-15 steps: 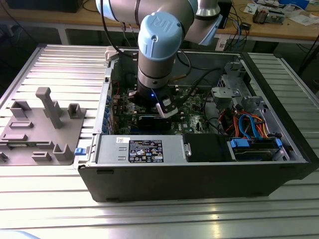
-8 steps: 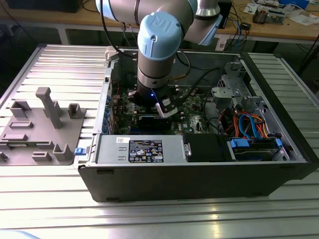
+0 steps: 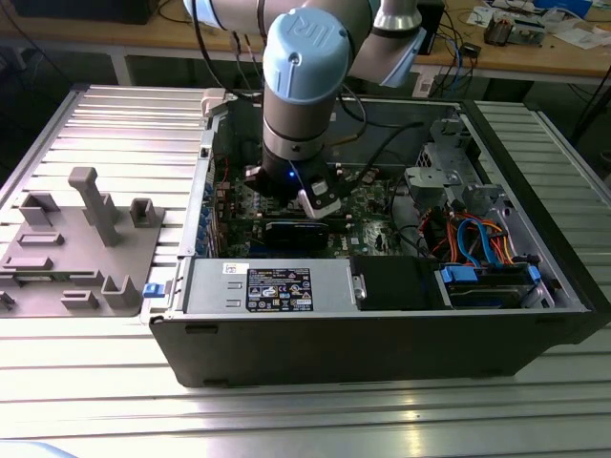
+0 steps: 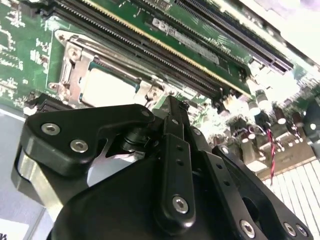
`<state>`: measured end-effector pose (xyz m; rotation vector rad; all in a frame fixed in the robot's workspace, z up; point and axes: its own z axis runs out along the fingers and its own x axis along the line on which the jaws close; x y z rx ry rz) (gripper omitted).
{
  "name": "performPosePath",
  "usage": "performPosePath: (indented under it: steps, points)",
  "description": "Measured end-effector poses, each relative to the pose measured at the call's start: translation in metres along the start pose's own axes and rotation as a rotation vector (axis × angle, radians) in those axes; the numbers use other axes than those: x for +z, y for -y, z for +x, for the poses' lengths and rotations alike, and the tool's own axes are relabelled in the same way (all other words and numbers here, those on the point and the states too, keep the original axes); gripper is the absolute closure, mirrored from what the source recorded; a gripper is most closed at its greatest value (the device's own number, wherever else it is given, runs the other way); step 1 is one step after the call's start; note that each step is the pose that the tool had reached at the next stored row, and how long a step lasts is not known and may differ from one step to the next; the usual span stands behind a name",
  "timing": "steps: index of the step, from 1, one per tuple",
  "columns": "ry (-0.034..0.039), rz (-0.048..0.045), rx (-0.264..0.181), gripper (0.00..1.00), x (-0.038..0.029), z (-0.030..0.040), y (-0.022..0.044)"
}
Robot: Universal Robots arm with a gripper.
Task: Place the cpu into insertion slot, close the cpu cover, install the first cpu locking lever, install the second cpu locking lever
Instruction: 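Install the second cpu locking lever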
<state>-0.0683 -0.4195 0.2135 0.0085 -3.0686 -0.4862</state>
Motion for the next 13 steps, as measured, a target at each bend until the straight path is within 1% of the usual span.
performPosePath:
  steps: [2,3,6,13]
  points:
    - [0.0,0.0001,0.0,0.89,-0.007,0.0003,-0.0023]
    - [0.0001,-0.0001,0.0,0.89,-0.012,0.0005,-0.0039]
    - [0.0,0.0,0.0,0.89,-0.0204,0.0009,-0.0067]
    - [0.0,0.0,0.0,0.89,-0.0207,0.001,-0.0068]
